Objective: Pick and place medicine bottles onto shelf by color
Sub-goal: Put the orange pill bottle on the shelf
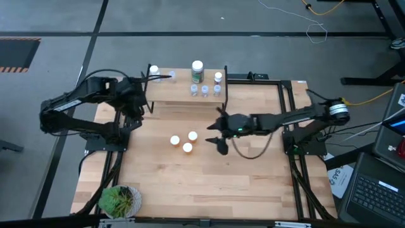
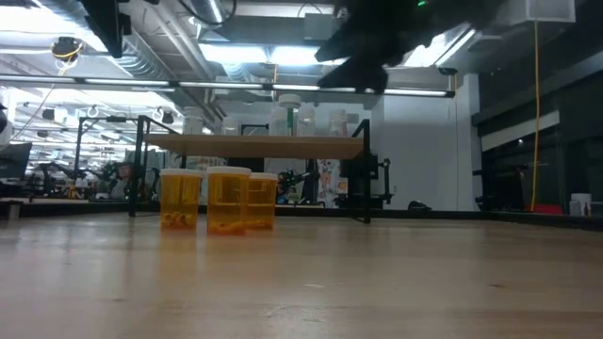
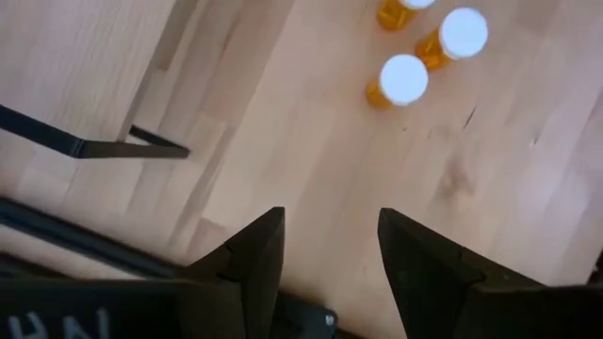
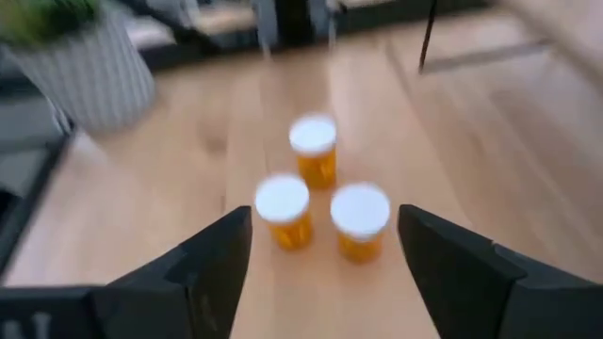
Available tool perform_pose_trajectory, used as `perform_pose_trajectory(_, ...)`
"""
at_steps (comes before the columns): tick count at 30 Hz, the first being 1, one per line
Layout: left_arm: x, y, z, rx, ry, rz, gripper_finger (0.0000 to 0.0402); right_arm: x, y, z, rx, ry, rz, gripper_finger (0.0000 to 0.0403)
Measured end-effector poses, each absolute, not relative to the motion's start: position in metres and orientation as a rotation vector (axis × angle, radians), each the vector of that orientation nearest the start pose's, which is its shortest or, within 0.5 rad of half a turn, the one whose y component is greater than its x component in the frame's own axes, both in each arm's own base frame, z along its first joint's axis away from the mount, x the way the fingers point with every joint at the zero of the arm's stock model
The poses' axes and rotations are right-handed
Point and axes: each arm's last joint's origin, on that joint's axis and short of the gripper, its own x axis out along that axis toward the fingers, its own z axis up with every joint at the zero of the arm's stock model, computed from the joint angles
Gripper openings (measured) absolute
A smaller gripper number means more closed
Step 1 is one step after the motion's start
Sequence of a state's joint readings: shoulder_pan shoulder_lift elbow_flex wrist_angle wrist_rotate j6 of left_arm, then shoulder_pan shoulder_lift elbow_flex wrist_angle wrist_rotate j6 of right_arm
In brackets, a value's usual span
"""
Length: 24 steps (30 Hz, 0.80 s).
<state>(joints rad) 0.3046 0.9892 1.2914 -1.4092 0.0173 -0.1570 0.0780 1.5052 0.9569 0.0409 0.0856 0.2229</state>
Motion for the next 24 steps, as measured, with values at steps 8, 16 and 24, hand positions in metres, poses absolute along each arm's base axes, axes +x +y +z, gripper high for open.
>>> perform_pose_trajectory(8, 0.116, 0.036, 0.361, -0.288, 1.022, 0.368, 0.0167, 0.382, 0.027, 0.224, 0.058, 0.797, -0.061, 0.0268)
perform_pose_trajectory(16, 0.111, 0.036, 0.355, -0.263, 1.031, 0.411, 0.0167, 0.422, 0.024, 0.222, -0.046, 0.878, -0.031, 0.0268)
perform_pose_trajectory(24, 0.114, 0.037, 0.351, -0.262, 1.028, 0.412, 0.0167, 0.428, 0.003, 0.222, -0.007, 0.884, -0.046, 0.0268)
